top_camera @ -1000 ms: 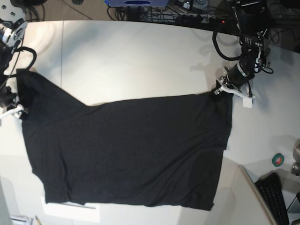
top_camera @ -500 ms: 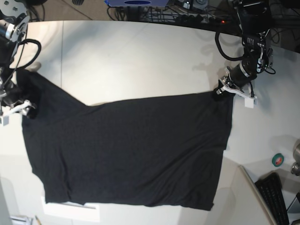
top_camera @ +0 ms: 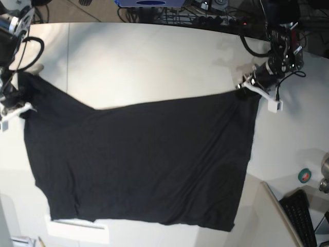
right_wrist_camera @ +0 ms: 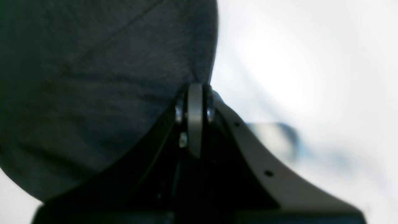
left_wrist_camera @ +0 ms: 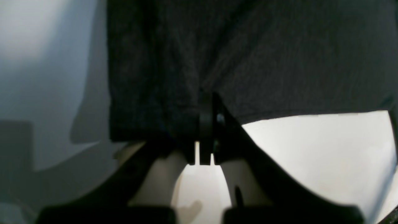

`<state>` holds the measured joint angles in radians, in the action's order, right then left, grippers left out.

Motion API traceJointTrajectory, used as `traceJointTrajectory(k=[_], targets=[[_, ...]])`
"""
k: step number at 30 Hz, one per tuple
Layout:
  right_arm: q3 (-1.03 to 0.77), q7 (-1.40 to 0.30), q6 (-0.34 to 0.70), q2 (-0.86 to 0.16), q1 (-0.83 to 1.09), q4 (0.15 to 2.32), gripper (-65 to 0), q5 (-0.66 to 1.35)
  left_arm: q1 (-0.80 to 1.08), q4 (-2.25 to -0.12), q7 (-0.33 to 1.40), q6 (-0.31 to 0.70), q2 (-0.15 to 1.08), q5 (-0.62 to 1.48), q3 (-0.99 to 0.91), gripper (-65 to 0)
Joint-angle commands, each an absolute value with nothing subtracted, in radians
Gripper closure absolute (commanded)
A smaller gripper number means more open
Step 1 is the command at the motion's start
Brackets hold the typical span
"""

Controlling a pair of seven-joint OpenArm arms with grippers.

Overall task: Layout the t-shirt on the table in an organized manner, then fold the t-shirt properly
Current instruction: 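Pull both held shirt corners apart to smooth the shirt, then lift the shirt with both grippers, shake it and lay it flat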

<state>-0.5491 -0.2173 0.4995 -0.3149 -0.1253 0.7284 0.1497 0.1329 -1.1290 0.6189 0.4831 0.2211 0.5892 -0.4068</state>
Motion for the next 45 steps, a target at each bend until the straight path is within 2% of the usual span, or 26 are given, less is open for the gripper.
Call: traceJointTrajectory(k=[1,6,11,22,24,28,30,34,40,45], targets=[[-0.552,-0.223,0.501,-0.32,-0.091,0.802,0.0,0.159,0.148,-1.168,0.63,0.476,0.242,0.582,-0.412,0.0],[-0.559,-0.308,0.501,-0.254,0.124,1.132,0.0,0.159,0.254,-1.297,0.63,0.476,0.243,0.576,-0.412,0.0],[-0.642,-0.357,0.501,-0.185,0.234,1.31,0.0,0.159,0.346,-1.397,0.63,0.475,0.243,0.576,-0.414,0.0],[-0.648,-0.39,0.501,-0.186,0.217,1.365,0.0,0.156,0.328,-1.508,0.633,0.429,0.245,0.575,-0.41,0.0],[-0.644,-0.39,0.501,-0.191,0.193,1.399,0.0,0.154,0.285,-1.544,0.687,0.427,0.254,0.575,-0.414,0.0],[-0.639,-0.466,0.501,-0.234,0.079,1.484,0.0,0.153,0.091,-1.584,0.881,0.344,0.286,0.575,-0.412,0.0],[-0.639,-0.547,0.501,-0.259,-0.007,1.497,0.0,0.153,-0.012,-1.581,0.928,0.294,0.295,0.575,-0.403,0.0],[-0.628,-0.627,0.501,-0.297,-0.185,1.452,0.0,0.153,-0.202,-1.484,0.957,0.28,0.308,0.573,-0.315,0.0],[-0.444,-0.61,0.493,-0.401,-0.506,1.145,0.0,0.151,-0.513,-1.173,0.912,0.28,0.289,0.412,-0.139,0.0],[-0.312,-0.429,0.492,-0.479,-0.8,0.839,0.0,0.151,-0.802,-0.918,0.8,0.28,0.208,0.271,-0.035,0.0]])
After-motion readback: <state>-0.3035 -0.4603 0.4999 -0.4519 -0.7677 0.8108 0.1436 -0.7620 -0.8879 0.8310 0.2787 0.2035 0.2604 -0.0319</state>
